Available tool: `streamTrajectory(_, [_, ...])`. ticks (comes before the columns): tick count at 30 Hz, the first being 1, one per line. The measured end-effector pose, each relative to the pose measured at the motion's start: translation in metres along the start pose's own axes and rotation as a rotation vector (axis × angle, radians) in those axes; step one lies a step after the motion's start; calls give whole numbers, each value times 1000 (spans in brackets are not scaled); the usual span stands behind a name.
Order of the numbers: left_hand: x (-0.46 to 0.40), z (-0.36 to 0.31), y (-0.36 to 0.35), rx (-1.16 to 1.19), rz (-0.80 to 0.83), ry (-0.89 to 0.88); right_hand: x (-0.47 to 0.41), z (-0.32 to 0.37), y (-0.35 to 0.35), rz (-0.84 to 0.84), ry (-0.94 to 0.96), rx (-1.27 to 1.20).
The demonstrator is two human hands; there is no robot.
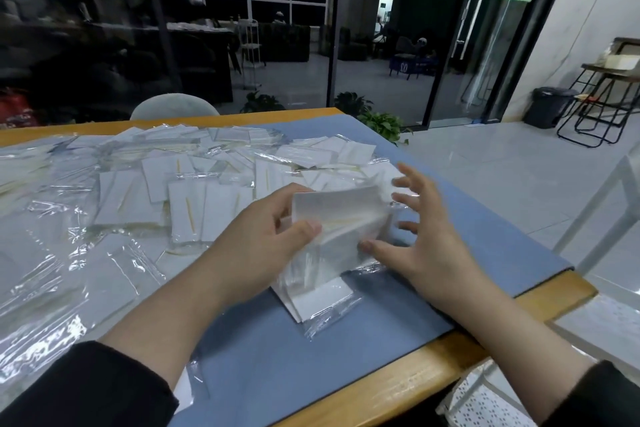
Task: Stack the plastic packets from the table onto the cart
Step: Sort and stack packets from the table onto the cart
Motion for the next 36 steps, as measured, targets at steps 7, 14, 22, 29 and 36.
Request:
streamTrajectory(7, [0, 4, -13, -263, 29, 19, 1, -5, -8, 140, -70, -220])
streamTrajectory(14, [-2, 0, -16, -196, -91, 7, 1, 0, -4, 102, -14, -230])
streamTrajectory(22, [-15, -69, -75, 88, -173, -48, 0, -7, 95, -69, 65, -238])
streamTrajectory(29, [-50, -53, -164, 236, -318, 183, 34, -64, 123, 2, -108, -16])
streamTrajectory(36, [-57, -42, -174, 281, -356, 141, 42, -63, 117, -32, -53, -72])
Point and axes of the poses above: each hand's wrist, its own x-axis away from the middle knuckle, its own y-axis out of the back of the hand, z = x × y, the point moved 3 cm from there along -x, towards the middle knuckle, and after that the axes turned 10 degrees about y, right-handed, at the moved point
